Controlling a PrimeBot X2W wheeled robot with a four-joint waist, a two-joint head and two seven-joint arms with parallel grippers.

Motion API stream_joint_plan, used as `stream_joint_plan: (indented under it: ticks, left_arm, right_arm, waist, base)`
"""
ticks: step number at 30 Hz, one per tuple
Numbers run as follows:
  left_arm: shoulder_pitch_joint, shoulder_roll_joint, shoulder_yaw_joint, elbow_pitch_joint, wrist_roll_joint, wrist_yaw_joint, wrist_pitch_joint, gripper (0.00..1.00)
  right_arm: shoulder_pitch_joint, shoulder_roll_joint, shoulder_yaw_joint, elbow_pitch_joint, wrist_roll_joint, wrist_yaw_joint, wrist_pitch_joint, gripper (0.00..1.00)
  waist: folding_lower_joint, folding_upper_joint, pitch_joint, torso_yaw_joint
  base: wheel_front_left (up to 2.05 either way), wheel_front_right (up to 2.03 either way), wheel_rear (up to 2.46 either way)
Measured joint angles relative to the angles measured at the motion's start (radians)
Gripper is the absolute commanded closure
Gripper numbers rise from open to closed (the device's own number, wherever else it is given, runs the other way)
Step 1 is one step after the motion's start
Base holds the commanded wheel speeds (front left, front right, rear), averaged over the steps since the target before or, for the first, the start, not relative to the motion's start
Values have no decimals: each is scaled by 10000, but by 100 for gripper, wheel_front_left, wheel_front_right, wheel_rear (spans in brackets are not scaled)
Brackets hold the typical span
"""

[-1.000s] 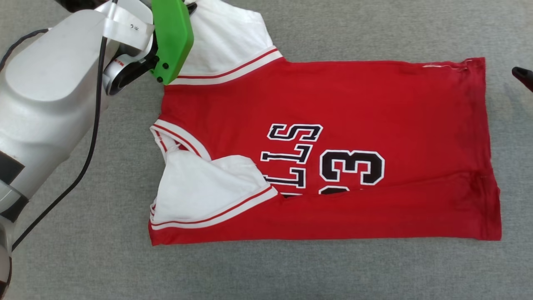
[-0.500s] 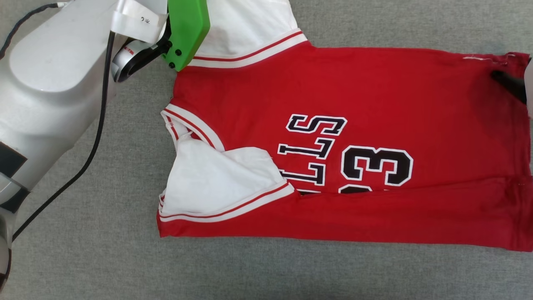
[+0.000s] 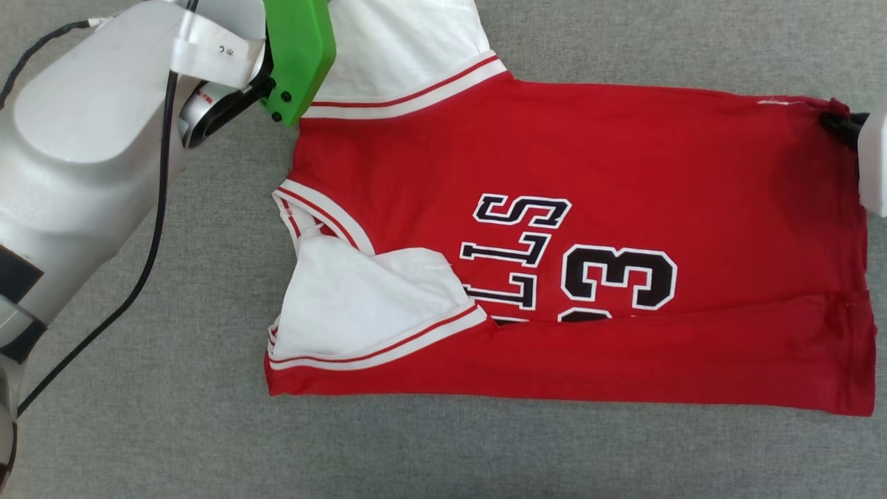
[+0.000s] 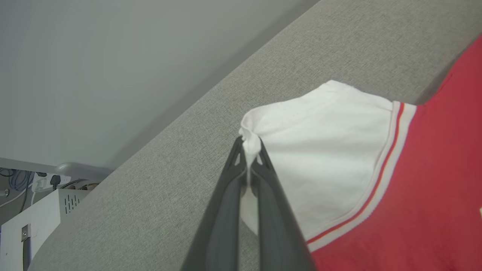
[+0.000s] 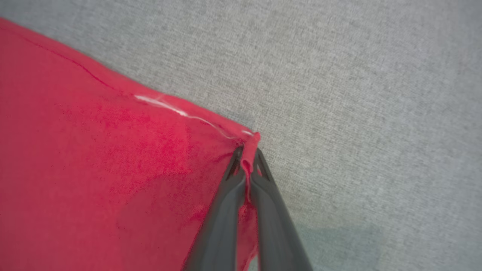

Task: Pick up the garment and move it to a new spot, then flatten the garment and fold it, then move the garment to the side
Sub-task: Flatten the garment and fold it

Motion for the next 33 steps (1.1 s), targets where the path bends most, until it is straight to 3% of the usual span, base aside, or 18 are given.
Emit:
stream_joint_plan:
  ticks: [7, 13, 33]
  left_arm:
    - [786, 407, -12, -334, -105, 8, -464, 100]
    - [1899, 924, -71, -1137, -130, 272, -579, 100]
    - [6519, 2794, -230, -4320, -639, 1998, -640, 100]
  right_arm:
    - [824, -341, 198, -479, 362, 0, -1557, 100]
    - [1637, -462, 362, -683, 593, 0, -2332, 100]
    - [5049, -616, 518, -1177, 1244, 0, -3519, 100]
  waist:
    - [0, 0, -768, -57]
    - [0, 0, -1508, -83]
    - [0, 0, -3414, -105]
  base:
    - [0, 0, 0]
    - [0, 0, 0]
    - [0, 0, 0]
